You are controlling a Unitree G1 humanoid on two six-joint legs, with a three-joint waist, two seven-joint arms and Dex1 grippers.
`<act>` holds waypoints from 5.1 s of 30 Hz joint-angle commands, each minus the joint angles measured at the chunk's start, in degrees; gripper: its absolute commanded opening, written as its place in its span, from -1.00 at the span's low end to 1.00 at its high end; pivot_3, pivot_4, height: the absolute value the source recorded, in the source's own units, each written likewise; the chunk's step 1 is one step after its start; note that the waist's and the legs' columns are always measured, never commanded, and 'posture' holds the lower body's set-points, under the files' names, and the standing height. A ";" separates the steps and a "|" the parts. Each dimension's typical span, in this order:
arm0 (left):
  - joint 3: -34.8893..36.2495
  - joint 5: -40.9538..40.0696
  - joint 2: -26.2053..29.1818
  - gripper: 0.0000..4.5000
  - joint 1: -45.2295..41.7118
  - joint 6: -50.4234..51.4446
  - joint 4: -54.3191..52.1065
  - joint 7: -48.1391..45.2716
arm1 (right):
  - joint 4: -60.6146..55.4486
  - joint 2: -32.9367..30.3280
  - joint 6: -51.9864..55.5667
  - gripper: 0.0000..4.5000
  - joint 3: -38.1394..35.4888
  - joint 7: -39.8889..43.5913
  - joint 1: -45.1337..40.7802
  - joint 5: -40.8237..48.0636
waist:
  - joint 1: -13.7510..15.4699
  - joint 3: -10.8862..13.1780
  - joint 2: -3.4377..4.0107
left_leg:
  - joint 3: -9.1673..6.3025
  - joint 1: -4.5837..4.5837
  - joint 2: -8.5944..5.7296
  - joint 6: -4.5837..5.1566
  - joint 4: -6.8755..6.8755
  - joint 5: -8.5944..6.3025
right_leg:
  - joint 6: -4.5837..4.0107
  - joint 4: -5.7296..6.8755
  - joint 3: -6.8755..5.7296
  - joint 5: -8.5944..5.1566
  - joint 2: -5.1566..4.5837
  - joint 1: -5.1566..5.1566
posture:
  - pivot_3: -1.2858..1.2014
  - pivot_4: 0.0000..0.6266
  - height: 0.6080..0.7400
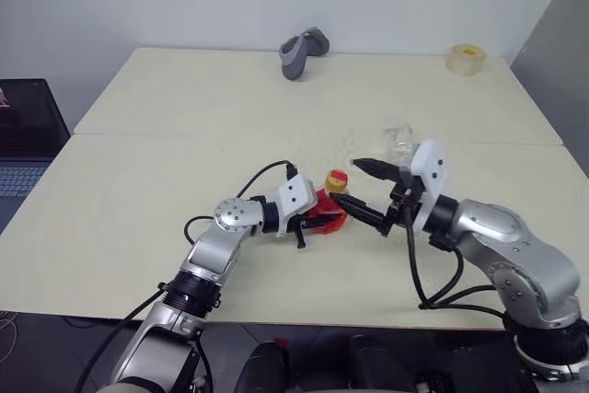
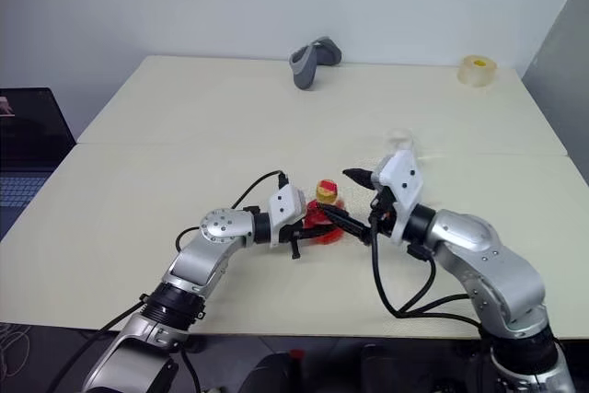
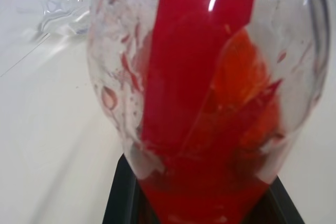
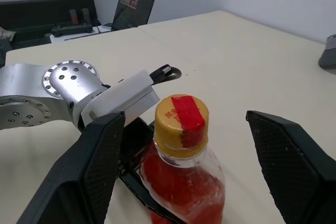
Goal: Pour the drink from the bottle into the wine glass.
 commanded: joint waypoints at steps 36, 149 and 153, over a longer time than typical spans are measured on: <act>1.61 -1.74 -0.77 -0.66 0.03 1.31 -2.29 1.34 | 0.59 6.96 -5.33 -0.49 -11.75 -8.11 3.59 2.85 | 0.08 0.00 0.00 | -0.01 -0.02 0.00 0.00 -0.01 0.00 | 0.00 0.00 0.00 0.00 -0.01 -0.01 | 0.03 -0.52 1.00; 12.23 -8.44 3.54 0.99 9.44 12.09 -18.59 19.26 | 36.12 -2.75 27.92 1.00 -16.63 -8.68 -29.16 -2.17 | 0.00 0.16 -0.08 | -0.09 -0.59 -0.06 0.01 0.67 -0.02 | 0.10 0.06 -0.12 0.09 -0.10 -0.18 | 0.03 -0.52 1.00; 10.68 -7.18 4.03 0.99 8.09 11.22 -18.35 17.84 | 43.52 -4.30 24.23 1.00 -11.70 -8.40 -31.30 -7.02 | 0.02 0.17 -0.08 | -0.08 -0.62 -0.05 0.02 0.66 -0.02 | 0.10 0.01 -0.11 0.09 -0.10 -0.19 | 0.03 -0.52 1.00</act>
